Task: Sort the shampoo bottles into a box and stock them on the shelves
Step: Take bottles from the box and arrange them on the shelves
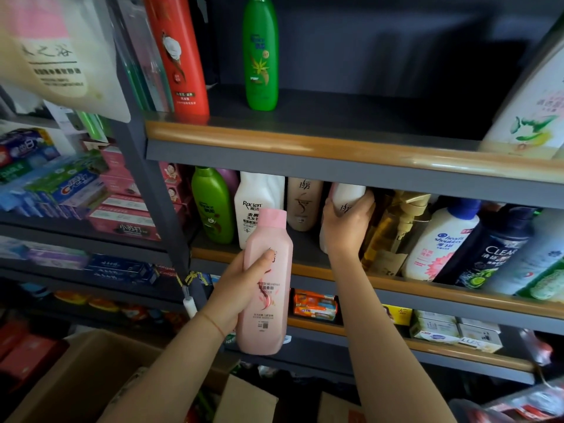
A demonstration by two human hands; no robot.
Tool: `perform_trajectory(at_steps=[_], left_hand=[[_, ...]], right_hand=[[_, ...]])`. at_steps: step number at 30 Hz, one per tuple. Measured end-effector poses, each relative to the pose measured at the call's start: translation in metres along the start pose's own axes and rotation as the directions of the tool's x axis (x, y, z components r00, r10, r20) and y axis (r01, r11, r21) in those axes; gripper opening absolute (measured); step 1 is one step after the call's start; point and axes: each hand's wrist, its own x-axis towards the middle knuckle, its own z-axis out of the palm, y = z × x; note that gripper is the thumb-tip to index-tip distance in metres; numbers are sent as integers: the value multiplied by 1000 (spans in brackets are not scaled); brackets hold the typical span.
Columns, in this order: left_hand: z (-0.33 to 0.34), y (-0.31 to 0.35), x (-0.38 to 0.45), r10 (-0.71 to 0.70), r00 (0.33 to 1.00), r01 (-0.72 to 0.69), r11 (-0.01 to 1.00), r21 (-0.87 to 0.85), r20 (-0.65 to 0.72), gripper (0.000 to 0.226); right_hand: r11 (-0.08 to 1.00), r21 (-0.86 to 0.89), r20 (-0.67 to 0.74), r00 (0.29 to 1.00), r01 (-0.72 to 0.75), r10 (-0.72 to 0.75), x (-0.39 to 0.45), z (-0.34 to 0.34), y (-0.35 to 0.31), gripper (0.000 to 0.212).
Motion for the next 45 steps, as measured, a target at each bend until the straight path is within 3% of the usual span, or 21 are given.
perform_trajectory(at_steps=[5, 9, 11, 13, 14, 15, 21, 26, 30, 34, 41, 45], left_hand=[[9, 0, -4, 22, 1000, -21, 999, -48, 17, 26], [13, 0, -6, 102, 995, -100, 988, -116, 12, 41], [14, 3, -6, 155, 988, -152, 976, -157, 7, 49], [14, 8, -3, 210, 978, -204, 962, -183, 12, 55], [13, 11, -1, 227, 973, -218, 957, -189, 29, 59], [13, 14, 0, 245, 968, -231, 955, -184, 58, 60], [20, 40, 5, 328, 920, -333, 943, -16, 212, 56], [18, 41, 18, 400, 914, -405, 894, 191, 64, 50], [24, 32, 27, 416, 909, -398, 883, 250, -20, 42], [27, 36, 43, 472, 876, -408, 834, 372, -98, 29], [33, 50, 56, 466, 885, -407, 783, 470, -11, 51], [35, 66, 55, 448, 891, -428, 769, 476, 76, 59]], right_hand=[[999, -31, 77, 997, 16, -13, -23, -22, -18, 84], [970, 106, 81, 971, 217, -226, -83, -62, -36, 67], [980, 102, 323, 926, 170, -195, -106, -79, -32, 56], [994, 108, 614, 787, -6, -62, -115, -84, -26, 52], [993, 107, 687, 726, -51, -37, -114, -83, -23, 52], [995, 93, 705, 708, -30, -45, -111, -82, -23, 53], [982, 190, 639, 761, -19, -109, -76, -74, -28, 51], [985, 167, 499, 858, 44, -123, -66, -59, -24, 53], [993, 116, 529, 844, 28, -86, -53, -40, -15, 58], [999, 22, 530, 847, 42, -47, -43, -25, -10, 45], [981, -78, 483, 868, 176, -117, -35, -10, -11, 39], [978, -129, 506, 859, 166, -79, -29, -9, -13, 36]])
